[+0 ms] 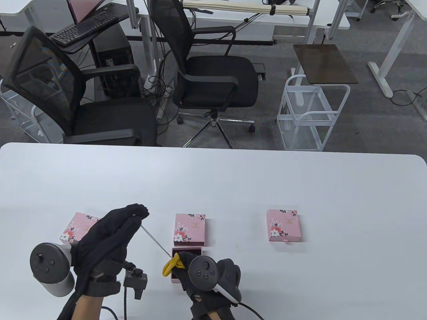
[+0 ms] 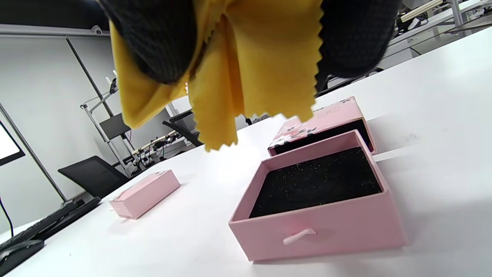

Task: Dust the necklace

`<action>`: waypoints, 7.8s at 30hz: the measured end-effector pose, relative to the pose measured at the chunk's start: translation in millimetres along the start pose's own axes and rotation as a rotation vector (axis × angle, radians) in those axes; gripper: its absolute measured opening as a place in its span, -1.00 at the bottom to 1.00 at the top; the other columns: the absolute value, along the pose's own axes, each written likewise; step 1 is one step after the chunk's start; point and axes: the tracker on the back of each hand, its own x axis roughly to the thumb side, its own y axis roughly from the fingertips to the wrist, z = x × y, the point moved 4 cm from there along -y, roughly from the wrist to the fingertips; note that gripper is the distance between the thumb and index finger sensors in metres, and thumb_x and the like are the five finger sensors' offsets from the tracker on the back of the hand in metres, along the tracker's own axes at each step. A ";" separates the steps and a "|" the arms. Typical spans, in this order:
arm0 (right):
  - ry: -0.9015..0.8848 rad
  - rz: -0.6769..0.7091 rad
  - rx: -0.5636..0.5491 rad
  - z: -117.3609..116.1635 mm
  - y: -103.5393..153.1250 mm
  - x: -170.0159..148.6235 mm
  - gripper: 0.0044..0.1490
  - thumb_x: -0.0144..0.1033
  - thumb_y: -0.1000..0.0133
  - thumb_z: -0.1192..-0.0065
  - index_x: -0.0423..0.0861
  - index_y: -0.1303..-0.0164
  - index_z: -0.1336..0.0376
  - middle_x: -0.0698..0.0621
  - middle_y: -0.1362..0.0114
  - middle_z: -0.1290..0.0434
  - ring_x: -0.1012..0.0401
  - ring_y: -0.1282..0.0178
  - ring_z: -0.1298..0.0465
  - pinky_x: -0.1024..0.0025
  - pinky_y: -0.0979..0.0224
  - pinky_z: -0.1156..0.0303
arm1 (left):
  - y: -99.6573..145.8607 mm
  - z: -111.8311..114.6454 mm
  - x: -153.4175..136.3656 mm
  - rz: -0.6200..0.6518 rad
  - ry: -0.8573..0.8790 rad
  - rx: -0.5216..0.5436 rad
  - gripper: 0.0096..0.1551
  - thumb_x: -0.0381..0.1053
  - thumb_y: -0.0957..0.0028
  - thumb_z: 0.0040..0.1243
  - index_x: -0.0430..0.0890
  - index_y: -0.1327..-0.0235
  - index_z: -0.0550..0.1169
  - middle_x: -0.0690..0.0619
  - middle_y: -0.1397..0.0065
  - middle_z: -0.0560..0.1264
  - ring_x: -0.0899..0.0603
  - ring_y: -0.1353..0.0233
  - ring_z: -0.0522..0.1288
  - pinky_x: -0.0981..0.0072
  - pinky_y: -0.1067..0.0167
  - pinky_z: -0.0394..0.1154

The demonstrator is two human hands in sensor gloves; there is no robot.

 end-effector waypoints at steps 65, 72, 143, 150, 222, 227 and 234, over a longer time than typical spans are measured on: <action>-0.202 0.096 -0.186 59.1 10.0 -32.7 -0.27 -0.19 -0.38 -0.19 -0.24 -0.67 -0.08 -0.32 -0.56 -0.28 -0.20 -0.35 -0.41 -0.01 -0.37 -0.39 | 3.1 55.4 -9.2 -0.015 -0.082 -0.169 -0.64 0.16 -0.16 0.41 0.11 -0.15 0.72 0.06 -0.22 0.75 -0.10 -0.23 0.62 0.05 -0.15 0.58; -0.282 0.237 -0.037 38.5 9.4 1.5 -0.17 -0.08 -0.34 -0.27 -0.23 -0.69 -0.08 -0.32 -0.58 -0.27 -0.22 -0.37 -0.39 -0.04 -0.39 -0.37 | 5.2 67.1 -11.2 -0.011 -0.098 -0.208 -0.64 0.16 -0.16 0.41 0.11 -0.16 0.72 0.06 -0.22 0.75 -0.10 -0.23 0.62 0.04 -0.16 0.58; 0.398 -0.047 -0.011 -19.9 -18.9 -30.0 -0.50 -0.15 -0.35 -0.25 -0.09 -0.45 -0.32 -0.19 -0.35 -0.48 -0.13 -0.19 -0.51 0.04 -0.28 -0.45 | 68.5 152.9 -172.3 -0.180 -1.049 -0.681 -0.59 0.17 -0.15 0.35 0.20 -0.25 0.66 -0.08 -0.69 0.36 -0.37 -0.61 0.18 -0.25 -0.47 0.26; 0.406 -0.070 0.008 -5.8 -12.9 -29.0 -0.42 -0.15 -0.34 -0.29 -0.12 -0.51 -0.27 -0.20 -0.38 -0.46 -0.13 -0.21 -0.50 0.04 -0.29 -0.45 | 63.1 144.7 -175.0 -0.193 -0.998 -0.613 -0.54 0.15 -0.18 0.30 0.19 -0.35 0.60 -0.06 -0.69 0.35 -0.33 -0.60 0.24 -0.26 -0.46 0.28; 0.637 -0.222 -0.037 -40.2 -27.0 -26.9 -0.01 -0.01 -0.19 -0.48 -0.23 -0.66 -0.09 -0.37 -0.55 -0.27 -0.25 -0.34 -0.39 -0.09 -0.37 -0.37 | 64.9 156.0 -226.3 -0.409 -0.774 -0.859 -0.36 0.17 -0.34 -0.24 0.17 -0.73 0.13 0.17 -0.83 -0.08 -0.28 -0.67 0.02 -0.29 -0.53 0.10; 0.605 -0.267 0.001 -37.6 -44.5 -28.9 0.07 -0.01 -0.20 -0.47 -0.23 -0.73 0.00 -0.41 -0.59 -0.22 -0.29 -0.37 -0.35 -0.11 -0.38 -0.34 | 64.5 154.9 -226.8 -0.414 -0.761 -0.860 -0.36 0.17 -0.35 -0.24 0.17 -0.73 0.13 0.18 -0.83 -0.08 -0.29 -0.67 0.02 -0.29 -0.53 0.09; 0.517 -0.331 0.059 -34.1 -62.4 -42.5 -0.05 -0.01 -0.21 -0.46 -0.16 -0.68 -0.10 -0.40 -0.59 -0.24 -0.30 -0.37 -0.35 -0.12 -0.39 -0.34 | 64.2 153.8 -227.4 -0.420 -0.743 -0.860 -0.37 0.17 -0.35 -0.24 0.19 -0.72 0.14 0.19 -0.83 -0.08 -0.28 -0.67 0.02 -0.29 -0.53 0.09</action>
